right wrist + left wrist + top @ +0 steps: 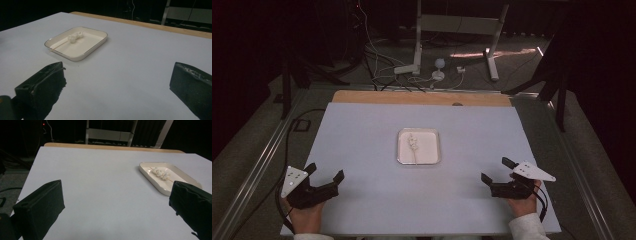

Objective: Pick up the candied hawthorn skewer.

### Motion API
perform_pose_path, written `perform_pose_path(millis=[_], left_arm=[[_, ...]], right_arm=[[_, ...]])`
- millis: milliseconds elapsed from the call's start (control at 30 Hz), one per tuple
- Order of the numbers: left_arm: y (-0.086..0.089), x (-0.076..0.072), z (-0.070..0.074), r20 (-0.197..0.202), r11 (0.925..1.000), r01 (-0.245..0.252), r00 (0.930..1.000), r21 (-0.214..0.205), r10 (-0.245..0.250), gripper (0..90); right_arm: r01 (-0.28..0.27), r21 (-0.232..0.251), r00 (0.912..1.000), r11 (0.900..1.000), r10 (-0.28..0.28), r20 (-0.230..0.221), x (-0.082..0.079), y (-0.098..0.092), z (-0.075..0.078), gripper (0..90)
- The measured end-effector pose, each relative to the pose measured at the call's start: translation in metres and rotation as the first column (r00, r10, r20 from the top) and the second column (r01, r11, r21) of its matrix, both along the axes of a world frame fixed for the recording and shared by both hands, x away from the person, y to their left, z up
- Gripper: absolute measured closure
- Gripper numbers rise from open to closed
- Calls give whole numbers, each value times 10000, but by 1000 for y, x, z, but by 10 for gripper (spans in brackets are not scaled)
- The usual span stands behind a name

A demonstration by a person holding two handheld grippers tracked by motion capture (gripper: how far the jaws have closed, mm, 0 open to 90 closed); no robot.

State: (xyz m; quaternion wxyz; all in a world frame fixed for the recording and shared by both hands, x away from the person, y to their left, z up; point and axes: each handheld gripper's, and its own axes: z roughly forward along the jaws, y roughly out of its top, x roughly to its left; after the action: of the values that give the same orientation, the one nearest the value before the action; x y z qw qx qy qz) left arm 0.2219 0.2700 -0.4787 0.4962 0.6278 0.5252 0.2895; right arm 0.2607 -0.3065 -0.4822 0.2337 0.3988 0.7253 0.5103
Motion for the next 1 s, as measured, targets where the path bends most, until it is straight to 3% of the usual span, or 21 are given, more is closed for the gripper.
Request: perform_pose_path(millis=[300, 400, 500, 767, 833, 1000], left_arm=[[0, 2, -4, -278, 9999, -157, 9995, 48, 159, 4], [-1, 4, 1, -323, 9991, -284, 9990, 308, 293, 4], [-6, 6, 8, -353, 9997, -196, 9992, 174, 202, 4], [-27, 23, 21, -778, 9999, 120, 9969, 96, -112, 4], [-37, 31, 24, -1005, 9994, 315, 9944, -123, -326, 4], [-55, 46, 28, -1156, 9976, 686, 9910, 27, -678, 4]], right_arm=[[84, 72, 10000, 9999, -84, -28, 0, -1, 1, 0], [252, 145, 9997, 9996, -252, -44, 0, -2, 0, 0], [279, 148, 9996, 9995, -278, -74, -1, -2, 0, 0], [339, -62, 9994, 9994, -340, -76, -1, -1, 0, 0], [364, -18, 9993, 9993, -364, -73, -1, -1, 0, 0], [446, -21, 9990, 9990, -446, -85, 0, -3, 0, 0]])
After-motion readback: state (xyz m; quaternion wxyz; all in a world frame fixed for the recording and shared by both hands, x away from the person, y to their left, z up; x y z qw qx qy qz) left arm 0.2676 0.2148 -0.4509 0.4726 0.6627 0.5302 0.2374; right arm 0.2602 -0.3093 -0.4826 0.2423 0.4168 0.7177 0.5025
